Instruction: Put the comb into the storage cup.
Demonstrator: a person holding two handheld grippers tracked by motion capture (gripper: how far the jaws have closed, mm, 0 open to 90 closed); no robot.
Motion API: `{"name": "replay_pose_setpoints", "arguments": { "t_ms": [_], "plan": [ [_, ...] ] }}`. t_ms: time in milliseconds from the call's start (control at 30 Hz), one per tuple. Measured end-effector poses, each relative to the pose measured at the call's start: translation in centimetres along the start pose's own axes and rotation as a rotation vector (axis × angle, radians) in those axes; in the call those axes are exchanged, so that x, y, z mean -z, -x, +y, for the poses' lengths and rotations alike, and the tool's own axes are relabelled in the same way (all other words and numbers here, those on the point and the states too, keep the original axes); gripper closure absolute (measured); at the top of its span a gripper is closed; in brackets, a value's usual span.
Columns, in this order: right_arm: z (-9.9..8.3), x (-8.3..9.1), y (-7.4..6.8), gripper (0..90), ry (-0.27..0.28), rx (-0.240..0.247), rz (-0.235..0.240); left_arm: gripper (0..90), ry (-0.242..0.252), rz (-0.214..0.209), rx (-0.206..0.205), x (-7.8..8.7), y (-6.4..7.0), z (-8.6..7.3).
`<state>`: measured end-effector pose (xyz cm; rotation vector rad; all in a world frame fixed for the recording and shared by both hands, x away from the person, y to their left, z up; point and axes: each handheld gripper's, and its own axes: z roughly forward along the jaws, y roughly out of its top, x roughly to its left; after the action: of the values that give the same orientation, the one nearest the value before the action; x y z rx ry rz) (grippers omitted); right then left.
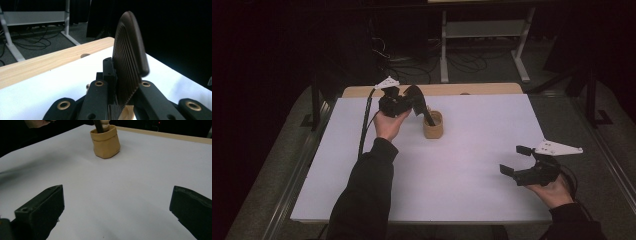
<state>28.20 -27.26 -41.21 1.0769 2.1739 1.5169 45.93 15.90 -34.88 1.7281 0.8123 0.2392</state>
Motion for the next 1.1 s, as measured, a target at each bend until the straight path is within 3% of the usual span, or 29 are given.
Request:
{"name": "replay_pose_setpoints", "arguments": {
  "t_ms": [233, 433, 600, 1100],
  "plan": [
    [0.0, -0.1, 0.0, 0.0, -0.005, 0.003, 0.006, 83.7, 0.03, -0.004, 0.015, 0.6, -0.5, -0.5],
    [0.0, -0.1, -0.1, 0.0, -0.008, 0.008, 0.009, 77.4, 0.046, -0.035, 0.025, 0.9, -0.7, -0.5],
    [0.0, -0.2, -0.1, 0.0, -0.008, 0.009, 0.009, 65.2, 0.047, -0.067, 0.021, 1.1, -0.7, -0.6],
    [0.0, -0.2, -0.1, 0.0, -0.01, 0.01, 0.012, 36.5, 0.047, -0.066, -0.011, 2.1, -0.6, -1.5]
  ]
}}
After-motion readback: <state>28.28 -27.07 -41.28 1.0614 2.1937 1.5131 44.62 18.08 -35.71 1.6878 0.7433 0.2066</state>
